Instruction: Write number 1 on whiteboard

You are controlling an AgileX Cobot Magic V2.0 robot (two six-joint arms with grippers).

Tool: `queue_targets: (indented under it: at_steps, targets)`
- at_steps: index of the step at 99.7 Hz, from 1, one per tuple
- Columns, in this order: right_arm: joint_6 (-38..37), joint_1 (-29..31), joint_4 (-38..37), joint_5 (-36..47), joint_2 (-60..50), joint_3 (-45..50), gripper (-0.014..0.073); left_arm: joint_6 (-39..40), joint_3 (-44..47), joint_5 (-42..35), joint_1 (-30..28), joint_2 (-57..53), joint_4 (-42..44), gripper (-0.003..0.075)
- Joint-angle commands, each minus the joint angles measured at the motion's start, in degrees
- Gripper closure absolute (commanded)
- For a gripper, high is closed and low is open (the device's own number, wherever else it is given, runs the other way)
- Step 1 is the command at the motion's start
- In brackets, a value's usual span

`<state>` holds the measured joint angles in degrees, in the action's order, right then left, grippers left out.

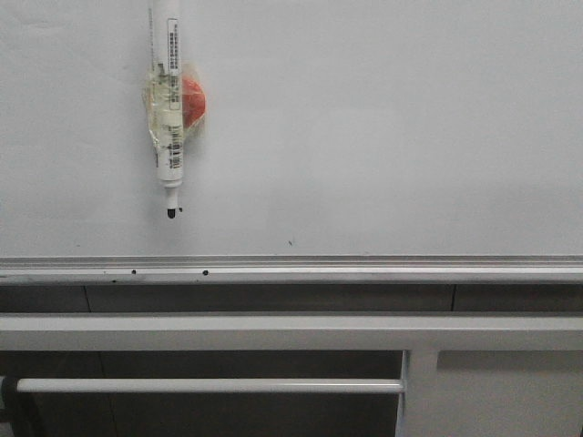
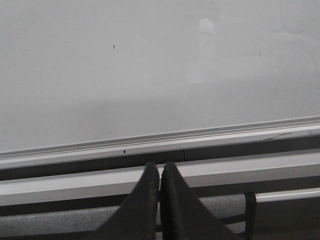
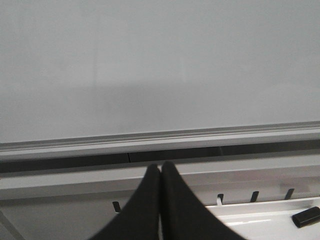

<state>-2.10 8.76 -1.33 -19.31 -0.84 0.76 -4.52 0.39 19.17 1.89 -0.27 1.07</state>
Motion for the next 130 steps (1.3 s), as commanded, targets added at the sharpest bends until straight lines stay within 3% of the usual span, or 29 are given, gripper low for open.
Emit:
queue_targets:
  at_steps: [1,22,48,59,81,106,130]
  targets:
    - [0.12,-0.19,-0.79,0.87,-0.57,1.57,0.0657,0.17,0.25,-3.51,0.03,-1.31,0.01,0.0741]
    - [0.12,-0.19,-0.79,0.87,-0.57,1.57,0.0657,0.17,0.25,-5.92,0.03,-1.31,0.01,0.0741]
    - [0.12,-0.19,-0.79,0.87,-0.57,1.57,0.0657,0.17,0.25,-26.3,0.03,-1.31,0.01,0.0741]
    - [0.12,-0.19,-0.79,0.87,-0.57,1.57,0.0657,0.17,0.25,-30.66,0.03,-1.31,0.01,0.0741]
    - [0.12,-0.19,-2.99,2.46,-0.57,1.57,0.0657,0.17,0.25,-31.08,0.03,-1.31,0.01,0.0741]
    - [0.12,-0.19,-2.36,16.14,-0.57,1.57,0.0657,0.17,0.25,-33.96,0.03,-1.31,0.01,0.0741]
    - [0.12,-0.19,-2.36,16.77,-0.57,1.57,0.0657,0.17,0.25,-34.39,0.03,-1.31,0.01,0.0741]
